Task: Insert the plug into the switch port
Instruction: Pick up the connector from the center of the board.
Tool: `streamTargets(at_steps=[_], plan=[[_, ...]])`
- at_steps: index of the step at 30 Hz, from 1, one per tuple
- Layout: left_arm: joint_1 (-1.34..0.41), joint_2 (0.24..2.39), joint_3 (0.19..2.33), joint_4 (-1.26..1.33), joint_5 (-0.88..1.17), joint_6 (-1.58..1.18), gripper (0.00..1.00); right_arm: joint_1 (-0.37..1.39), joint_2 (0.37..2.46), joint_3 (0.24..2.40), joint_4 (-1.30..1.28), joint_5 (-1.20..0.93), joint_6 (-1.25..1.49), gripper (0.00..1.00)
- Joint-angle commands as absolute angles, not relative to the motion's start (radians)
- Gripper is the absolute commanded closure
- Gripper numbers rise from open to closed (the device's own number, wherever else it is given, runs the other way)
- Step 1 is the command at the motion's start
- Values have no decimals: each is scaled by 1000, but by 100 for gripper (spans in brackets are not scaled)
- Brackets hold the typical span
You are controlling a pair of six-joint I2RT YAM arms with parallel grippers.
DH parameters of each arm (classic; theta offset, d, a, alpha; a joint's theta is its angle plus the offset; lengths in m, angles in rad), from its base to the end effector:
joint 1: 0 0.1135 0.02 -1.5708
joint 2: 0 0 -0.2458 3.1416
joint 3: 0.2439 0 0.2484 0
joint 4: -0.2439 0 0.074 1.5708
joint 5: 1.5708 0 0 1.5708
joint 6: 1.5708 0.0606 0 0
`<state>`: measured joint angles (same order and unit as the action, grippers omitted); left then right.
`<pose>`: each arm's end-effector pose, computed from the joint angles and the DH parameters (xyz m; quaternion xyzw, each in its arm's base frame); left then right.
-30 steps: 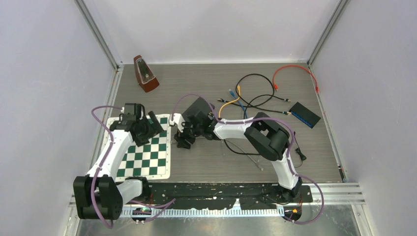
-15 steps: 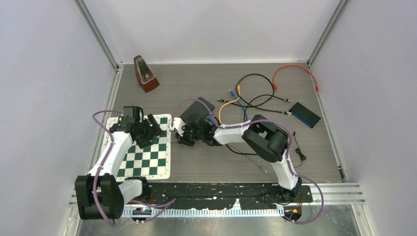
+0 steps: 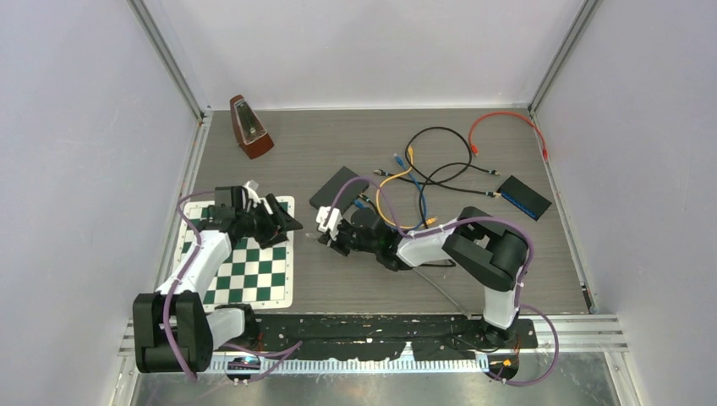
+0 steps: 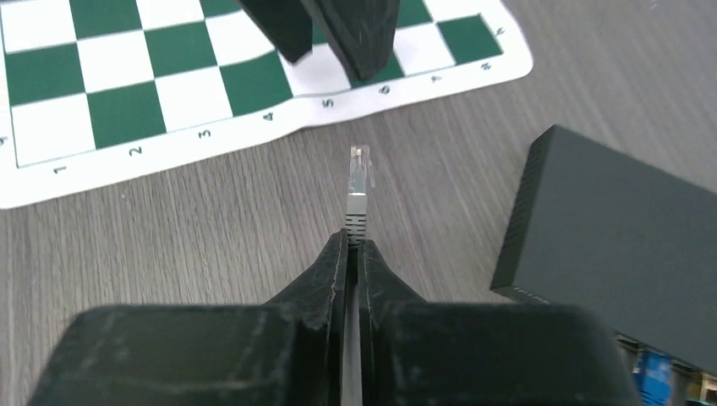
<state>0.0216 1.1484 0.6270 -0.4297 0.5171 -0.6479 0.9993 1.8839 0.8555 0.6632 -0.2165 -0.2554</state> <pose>0.2323 -0.0249 0.1665 -0.2288 0.8952 -0.3225 0.2054 0.2032 0.3400 0.1243 -0.5303 0.6270 0.2878 0.4927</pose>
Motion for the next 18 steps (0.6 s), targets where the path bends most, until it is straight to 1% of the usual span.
streamTargets(at_steps=[1,8,12,16,18], plan=[[9,1172,625,-293,652,-674,36,1005,1799,835,828,-178,-228,95],[-44,1225,617,-244,679,-739,36,1013,1778,799,882,-142,-221,95],[-67,1249,619,-214,693,-770,42,1021,1778,792,887,-129,-222,95],[-71,1261,617,-207,697,-772,49,1026,1774,792,881,-116,-224,95],[-71,1261,614,-214,688,-765,51,1026,1773,792,871,-106,-212,95]])
